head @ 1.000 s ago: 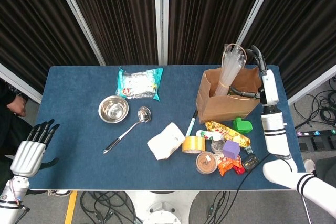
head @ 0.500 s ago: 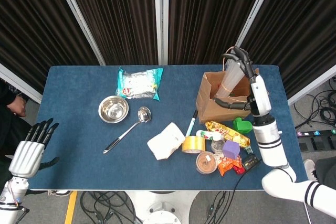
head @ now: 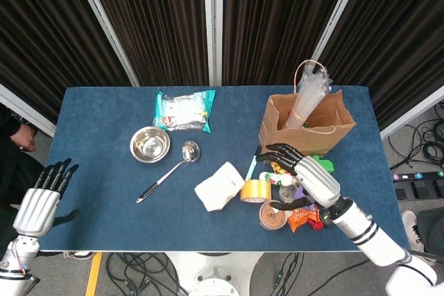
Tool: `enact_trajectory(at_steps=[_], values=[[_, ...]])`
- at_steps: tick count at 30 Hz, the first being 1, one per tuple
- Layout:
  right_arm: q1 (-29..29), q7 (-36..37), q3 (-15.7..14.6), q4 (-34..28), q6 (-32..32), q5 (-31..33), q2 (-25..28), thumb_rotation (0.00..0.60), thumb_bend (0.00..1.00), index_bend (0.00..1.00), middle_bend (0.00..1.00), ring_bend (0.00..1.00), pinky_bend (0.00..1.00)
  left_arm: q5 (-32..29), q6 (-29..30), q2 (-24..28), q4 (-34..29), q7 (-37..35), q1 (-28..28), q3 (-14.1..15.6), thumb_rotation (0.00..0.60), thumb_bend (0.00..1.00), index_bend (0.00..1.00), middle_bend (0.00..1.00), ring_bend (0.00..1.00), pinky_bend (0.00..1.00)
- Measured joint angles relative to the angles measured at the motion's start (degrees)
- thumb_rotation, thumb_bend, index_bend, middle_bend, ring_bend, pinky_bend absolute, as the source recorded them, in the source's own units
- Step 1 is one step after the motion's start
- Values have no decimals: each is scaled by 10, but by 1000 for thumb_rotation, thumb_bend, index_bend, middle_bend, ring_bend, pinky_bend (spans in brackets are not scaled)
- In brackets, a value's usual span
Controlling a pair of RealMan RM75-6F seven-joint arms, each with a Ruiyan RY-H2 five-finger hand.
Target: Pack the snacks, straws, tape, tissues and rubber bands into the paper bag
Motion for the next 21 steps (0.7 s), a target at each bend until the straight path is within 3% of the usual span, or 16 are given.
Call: enact_trajectory(at_steps=[6,11,21], values=[[-6,-168,-21,-13,-60,71,-2,600,0,194,238,104,119,-6,-2,-2,6,-5,1,-1,600,156,66,51,0,123],[6,-297,-22,-32,-105,184,-17,600,0,194,238,101,120,-8,0,-1,10,-12,5,-1,600,156,66,51,0,123],[55,-490,-13,-62,-112,393,-100,600,0,194,239,101,120,-12,2,-5,27,-32,8,-1,600,156,66,51,0,123]])
